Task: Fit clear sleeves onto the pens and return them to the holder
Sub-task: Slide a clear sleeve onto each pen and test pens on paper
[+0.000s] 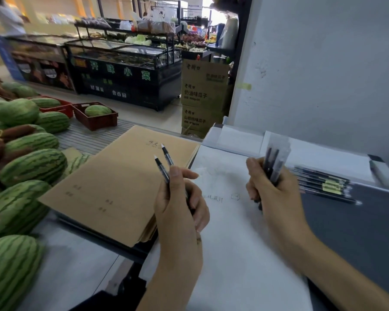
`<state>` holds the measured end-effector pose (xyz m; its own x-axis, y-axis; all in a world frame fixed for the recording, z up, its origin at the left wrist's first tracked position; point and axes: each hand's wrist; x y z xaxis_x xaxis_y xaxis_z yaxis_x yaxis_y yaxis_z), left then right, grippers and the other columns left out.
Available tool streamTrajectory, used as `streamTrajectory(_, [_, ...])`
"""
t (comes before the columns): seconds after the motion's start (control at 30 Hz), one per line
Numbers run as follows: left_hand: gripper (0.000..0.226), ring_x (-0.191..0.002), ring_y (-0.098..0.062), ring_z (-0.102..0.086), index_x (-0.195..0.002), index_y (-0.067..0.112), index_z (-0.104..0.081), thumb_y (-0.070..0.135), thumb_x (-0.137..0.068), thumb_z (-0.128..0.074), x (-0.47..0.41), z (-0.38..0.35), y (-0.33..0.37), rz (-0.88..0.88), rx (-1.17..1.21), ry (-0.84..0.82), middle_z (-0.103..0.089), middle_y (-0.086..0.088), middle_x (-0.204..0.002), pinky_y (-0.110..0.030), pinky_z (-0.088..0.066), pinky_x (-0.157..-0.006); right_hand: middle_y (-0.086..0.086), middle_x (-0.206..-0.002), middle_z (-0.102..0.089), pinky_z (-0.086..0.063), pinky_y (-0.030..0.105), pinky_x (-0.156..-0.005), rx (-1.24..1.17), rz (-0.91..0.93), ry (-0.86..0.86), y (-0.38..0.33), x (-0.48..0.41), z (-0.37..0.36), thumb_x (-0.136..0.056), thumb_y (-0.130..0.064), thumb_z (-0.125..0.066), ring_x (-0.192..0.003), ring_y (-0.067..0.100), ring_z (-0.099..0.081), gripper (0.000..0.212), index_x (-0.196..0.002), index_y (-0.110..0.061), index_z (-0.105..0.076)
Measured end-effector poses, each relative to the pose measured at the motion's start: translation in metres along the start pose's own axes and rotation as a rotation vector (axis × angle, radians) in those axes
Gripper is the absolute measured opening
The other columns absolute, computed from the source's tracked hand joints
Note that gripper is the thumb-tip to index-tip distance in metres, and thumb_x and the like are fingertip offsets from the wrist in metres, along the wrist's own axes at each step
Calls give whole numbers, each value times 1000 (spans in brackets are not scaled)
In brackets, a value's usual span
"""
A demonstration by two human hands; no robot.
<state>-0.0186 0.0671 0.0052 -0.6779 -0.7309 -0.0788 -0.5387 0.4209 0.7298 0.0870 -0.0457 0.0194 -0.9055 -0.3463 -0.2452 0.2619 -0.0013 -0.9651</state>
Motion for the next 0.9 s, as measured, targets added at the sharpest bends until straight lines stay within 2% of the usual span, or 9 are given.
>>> streamTrajectory(0.07, [34,-40,-11,-20,-85,15,-59,45,-100,-54,0,0,1,23,-1,1,-29,-4,-65,-23,-14,-37,7,-62,-50,-37,13,-45,-1,-63,-1,0,-2,0,-97,-46,-68,-51,8,-44,36,-71,-25,-55])
streamTrajectory(0.17, [33,-42,-11,-17,-86,15,-59,41,-104,-51,2,-1,3,56,-1,10,-27,-3,-65,-23,-12,-38,8,-52,-48,-37,15,-41,13,-90,32,-4,-2,1,-95,-48,-70,-45,14,-44,53,-59,-19,-45])
streamTrajectory(0.27, [31,-40,-10,-18,-89,13,-55,34,-108,-44,2,-1,5,85,65,19,-29,-1,-65,-18,-18,-34,1,-49,-38,-29,20,-39,26,-109,23,-6,-4,3,-97,-45,-70,-41,17,-33,55,-58,-18,-42])
streamTrajectory(0.33, [28,-39,-9,-19,-91,12,-53,31,-107,-40,3,-2,7,91,139,11,-29,0,-64,-17,-20,-33,0,-54,-38,-27,25,-45,143,-93,-11,-4,-8,6,-96,-44,-71,-44,16,-29,43,-67,-13,-62])
streamTrajectory(0.37, [27,-39,-8,-19,-91,11,-51,30,-107,-39,4,-2,8,91,174,6,-29,0,-65,-17,-21,-32,-1,-55,-39,-27,28,-47,217,-70,-27,-3,-10,6,-96,-42,-71,-47,17,-29,30,-77,-18,-70])
streamTrajectory(0.47, [25,-41,-9,-19,-92,12,-49,30,-105,-36,5,-1,10,94,235,-8,-29,0,-65,-18,-21,-33,-7,-53,-46,-33,26,-48,370,13,-127,-3,-8,-3,-96,-34,-72,-49,10,-34,11,-95,-23,-73])
streamTrajectory(0.57, [27,-42,-9,-17,-90,13,-49,30,-103,-33,4,-2,11,105,255,-23,-27,-1,-66,-18,-20,-33,-3,-59,-46,-32,31,-55,545,96,-260,-1,-6,-10,-94,-29,-69,-55,6,-32,23,-83,-11,-61])
streamTrajectory(0.73, [28,-40,-8,-19,-91,12,-51,32,-103,-34,4,0,9,123,248,-37,-28,0,-66,-17,-22,-32,-6,-56,-34,-26,34,-56,703,129,-368,-3,-9,-12,-93,-33,-65,-56,9,-26,40,-69,-21,-35])
streamTrajectory(0.9, [28,-39,-7,-20,-90,13,-52,32,-102,-35,2,0,9,138,251,-52,-29,1,-65,-16,-21,-32,-5,-57,-42,-32,34,-55,747,166,-348,0,-10,-14,-87,-38,-71,-56,11,-31,38,-73,-15,-44])
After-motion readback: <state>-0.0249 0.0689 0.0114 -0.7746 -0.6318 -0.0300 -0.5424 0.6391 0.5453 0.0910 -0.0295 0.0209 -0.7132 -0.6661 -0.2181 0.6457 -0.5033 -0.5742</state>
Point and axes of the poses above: each hand's wrist, its own x-axis away from the middle knuckle, its own z-axis out of the back of the hand, y = z × x
